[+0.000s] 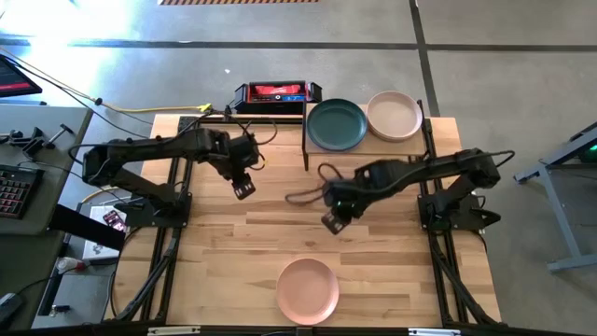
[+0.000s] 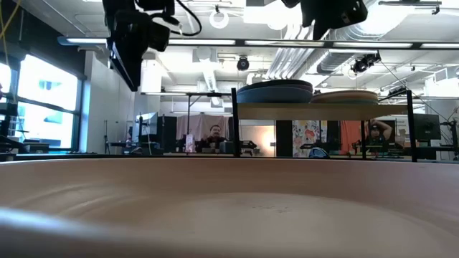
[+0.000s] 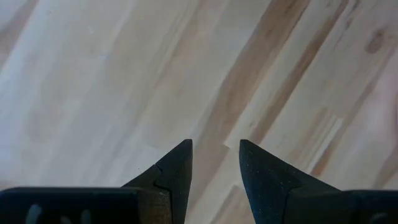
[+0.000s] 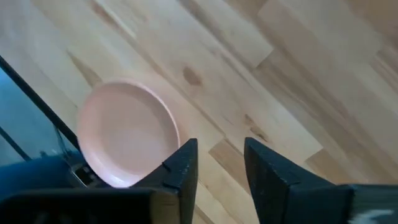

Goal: Place and stack plates onto a shelf
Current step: Stack the pink plate on top of the green plate on the shelf

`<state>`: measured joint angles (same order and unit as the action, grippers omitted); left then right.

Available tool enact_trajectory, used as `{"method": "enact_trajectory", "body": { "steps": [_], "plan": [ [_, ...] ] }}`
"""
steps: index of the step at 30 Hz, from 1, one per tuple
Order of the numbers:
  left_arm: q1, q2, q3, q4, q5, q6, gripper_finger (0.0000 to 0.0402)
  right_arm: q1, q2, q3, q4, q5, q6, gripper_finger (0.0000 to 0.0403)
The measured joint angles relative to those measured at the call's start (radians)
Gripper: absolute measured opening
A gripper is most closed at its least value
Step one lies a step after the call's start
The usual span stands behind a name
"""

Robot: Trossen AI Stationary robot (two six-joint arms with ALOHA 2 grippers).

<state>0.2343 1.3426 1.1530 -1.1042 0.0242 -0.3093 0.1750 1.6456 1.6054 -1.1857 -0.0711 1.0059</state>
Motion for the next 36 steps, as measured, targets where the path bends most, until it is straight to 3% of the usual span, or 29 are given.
{"method": "enact_trajectory", "body": {
  "steps": [8,25,36],
  "plan": [
    [-0.104,0.0,0.0,0.001,-0.001,-0.138,0.0122,0.082,0.077,0.0,0.017,0.041,-0.018,0.0145],
    [-0.337,0.0,0.0,0.008,-0.002,-0.412,0.0122,0.172,0.156,0.0,0.08,0.045,-0.002,0.0146],
    [-0.455,0.0,0.0,0.011,-0.003,-0.511,0.0122,0.215,0.155,0.0,0.091,0.148,0.071,0.0146]
  ]
}}
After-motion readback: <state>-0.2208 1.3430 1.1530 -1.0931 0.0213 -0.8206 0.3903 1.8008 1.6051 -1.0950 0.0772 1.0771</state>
